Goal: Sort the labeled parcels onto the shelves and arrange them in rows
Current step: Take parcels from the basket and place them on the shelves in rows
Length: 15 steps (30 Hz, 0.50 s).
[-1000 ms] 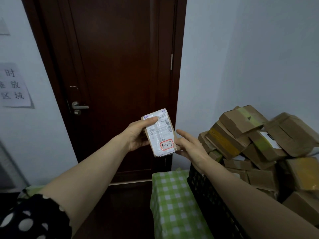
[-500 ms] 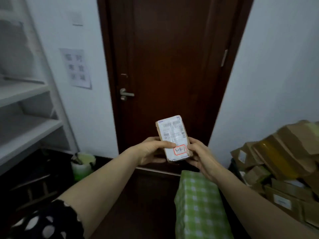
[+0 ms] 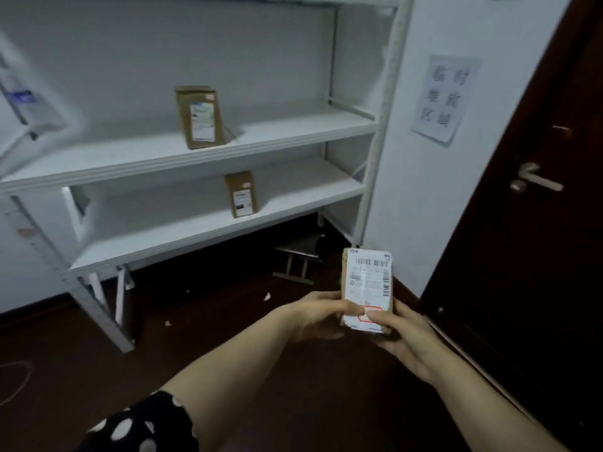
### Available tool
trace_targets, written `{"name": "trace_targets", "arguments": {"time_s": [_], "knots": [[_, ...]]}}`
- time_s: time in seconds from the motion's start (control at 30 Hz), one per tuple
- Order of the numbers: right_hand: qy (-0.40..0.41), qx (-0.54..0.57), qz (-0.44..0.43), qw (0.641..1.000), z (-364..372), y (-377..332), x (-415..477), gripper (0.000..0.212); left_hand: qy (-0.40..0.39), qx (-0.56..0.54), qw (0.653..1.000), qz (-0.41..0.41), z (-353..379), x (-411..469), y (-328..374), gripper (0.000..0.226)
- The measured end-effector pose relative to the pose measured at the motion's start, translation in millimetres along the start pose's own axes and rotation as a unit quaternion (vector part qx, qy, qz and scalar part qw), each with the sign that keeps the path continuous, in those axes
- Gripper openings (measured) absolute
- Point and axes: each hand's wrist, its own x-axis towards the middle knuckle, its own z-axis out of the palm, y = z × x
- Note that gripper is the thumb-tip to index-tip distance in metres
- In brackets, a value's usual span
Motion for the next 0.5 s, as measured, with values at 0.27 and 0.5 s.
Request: {"name": "trace_targets", "arguments": {"time_s": [0.27, 0.5], "knots": [[-0.141, 0.0, 0.07, 0.988, 125, -1, 159, 0.059, 0.094, -0.072, 0.993, 0.006, -179, 20, 5, 0.037], [-0.178, -0.041, 0.091, 0.979, 200, 0, 269, 0.051, 0.148, -0.095, 0.984, -0.018, -290, 58, 13, 0.038]]}}
